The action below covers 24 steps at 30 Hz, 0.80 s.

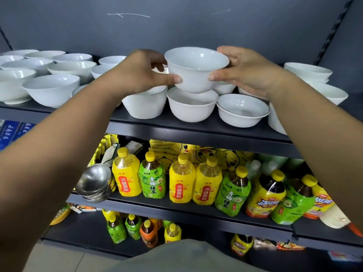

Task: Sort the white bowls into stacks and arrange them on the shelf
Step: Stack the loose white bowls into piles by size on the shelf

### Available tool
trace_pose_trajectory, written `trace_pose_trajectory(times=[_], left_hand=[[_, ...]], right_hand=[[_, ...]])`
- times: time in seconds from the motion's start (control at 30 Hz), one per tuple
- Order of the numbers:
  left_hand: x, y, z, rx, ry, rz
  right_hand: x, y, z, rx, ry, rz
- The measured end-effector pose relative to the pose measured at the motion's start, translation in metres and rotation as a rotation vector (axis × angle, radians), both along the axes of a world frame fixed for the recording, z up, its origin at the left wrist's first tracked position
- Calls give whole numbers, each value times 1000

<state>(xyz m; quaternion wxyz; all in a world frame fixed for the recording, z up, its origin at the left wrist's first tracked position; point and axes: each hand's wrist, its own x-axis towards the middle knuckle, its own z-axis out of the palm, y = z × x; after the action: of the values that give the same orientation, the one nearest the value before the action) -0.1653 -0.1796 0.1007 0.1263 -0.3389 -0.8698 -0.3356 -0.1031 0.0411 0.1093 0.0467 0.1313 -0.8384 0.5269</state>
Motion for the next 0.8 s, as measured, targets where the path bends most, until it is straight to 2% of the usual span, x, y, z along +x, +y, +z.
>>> trace_pose_trajectory(times=[0.23, 0.4, 0.53, 0.8], left_hand=[[-6, 6, -21, -212, 84, 62], [-7, 5, -28, -364, 3, 181], [-4, 7, -26, -421, 18, 192], [-7, 9, -28, -484, 86, 192]], right_hand=[[-8, 1, -18, 44, -4, -6], [-10, 2, -26, 108, -22, -4], [-11, 3, -29, 205, -30, -60], [-10, 2, -32, 222, -39, -76]])
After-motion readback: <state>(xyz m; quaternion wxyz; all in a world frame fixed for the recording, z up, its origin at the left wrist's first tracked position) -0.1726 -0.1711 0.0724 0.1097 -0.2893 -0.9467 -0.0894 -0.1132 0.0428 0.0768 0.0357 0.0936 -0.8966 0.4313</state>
